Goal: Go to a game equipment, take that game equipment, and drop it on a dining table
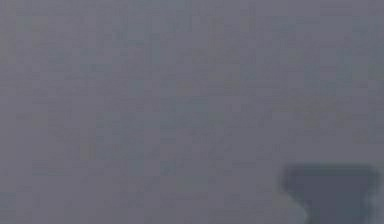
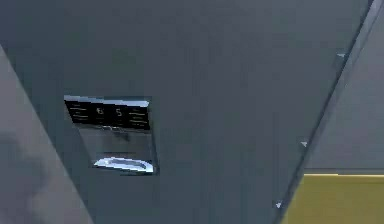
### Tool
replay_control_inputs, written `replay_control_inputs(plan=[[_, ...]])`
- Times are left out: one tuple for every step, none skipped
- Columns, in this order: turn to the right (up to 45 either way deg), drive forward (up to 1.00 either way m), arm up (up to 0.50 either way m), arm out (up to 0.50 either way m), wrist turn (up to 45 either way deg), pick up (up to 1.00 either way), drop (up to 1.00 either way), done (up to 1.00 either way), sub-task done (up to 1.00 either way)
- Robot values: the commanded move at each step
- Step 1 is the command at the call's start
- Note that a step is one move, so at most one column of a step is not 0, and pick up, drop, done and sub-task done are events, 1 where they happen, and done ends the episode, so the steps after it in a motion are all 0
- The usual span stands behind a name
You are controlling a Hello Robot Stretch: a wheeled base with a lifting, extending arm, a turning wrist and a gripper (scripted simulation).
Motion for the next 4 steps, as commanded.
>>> replay_control_inputs(plan=[[45.0,0.0,0.0,0.0,0.0,0.0,0.0,0.0,0.0],[45.0,0.0,0.0,0.0,0.0,0.0,0.0,0.0,0.0],[45.0,0.0,0.0,0.0,0.0,0.0,0.0,0.0,0.0],[24.0,0.0,0.0,0.0,0.0,0.0,0.0,0.0,0.0]])
